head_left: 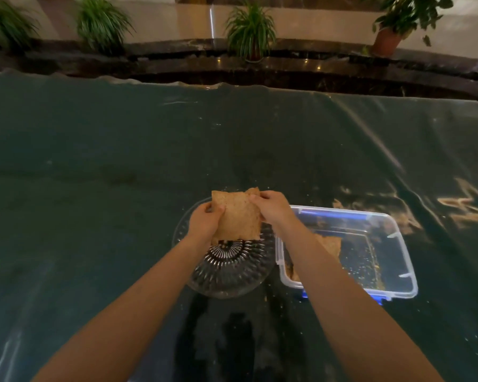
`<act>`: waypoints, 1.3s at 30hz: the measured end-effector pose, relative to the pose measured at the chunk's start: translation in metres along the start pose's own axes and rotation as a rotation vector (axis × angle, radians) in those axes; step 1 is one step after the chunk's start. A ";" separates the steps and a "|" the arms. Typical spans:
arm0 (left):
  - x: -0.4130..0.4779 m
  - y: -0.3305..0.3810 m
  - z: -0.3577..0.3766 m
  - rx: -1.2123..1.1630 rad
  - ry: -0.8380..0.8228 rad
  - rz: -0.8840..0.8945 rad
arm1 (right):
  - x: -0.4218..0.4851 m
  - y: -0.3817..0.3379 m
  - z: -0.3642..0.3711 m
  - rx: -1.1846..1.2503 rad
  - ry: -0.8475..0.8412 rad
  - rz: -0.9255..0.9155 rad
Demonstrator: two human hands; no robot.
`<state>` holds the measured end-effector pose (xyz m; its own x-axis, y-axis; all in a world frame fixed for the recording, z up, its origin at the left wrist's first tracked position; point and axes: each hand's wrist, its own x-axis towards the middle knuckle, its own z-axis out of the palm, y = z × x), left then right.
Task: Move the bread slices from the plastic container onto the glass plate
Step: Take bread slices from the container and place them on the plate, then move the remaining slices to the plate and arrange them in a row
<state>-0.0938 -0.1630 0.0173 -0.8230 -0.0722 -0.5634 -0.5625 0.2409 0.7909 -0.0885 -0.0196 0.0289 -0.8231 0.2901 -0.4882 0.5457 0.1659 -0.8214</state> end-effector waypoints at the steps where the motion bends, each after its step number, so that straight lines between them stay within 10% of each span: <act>1: 0.007 -0.002 -0.004 0.016 0.004 -0.017 | 0.007 0.002 0.011 -0.016 0.010 0.012; 21: 0.022 -0.006 0.004 0.450 0.128 0.219 | 0.016 0.000 0.026 -0.217 -0.018 -0.065; 29: -0.046 0.041 0.063 0.088 -0.188 0.323 | -0.009 -0.005 -0.080 0.149 0.262 -0.263; 39: -0.078 0.000 0.162 0.549 -0.384 0.216 | -0.021 0.096 -0.154 -0.167 0.345 0.005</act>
<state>-0.0169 -0.0010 0.0226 -0.7690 0.3543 -0.5320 -0.1859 0.6723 0.7165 0.0055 0.1354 0.0058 -0.7346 0.5867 -0.3410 0.5912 0.3067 -0.7459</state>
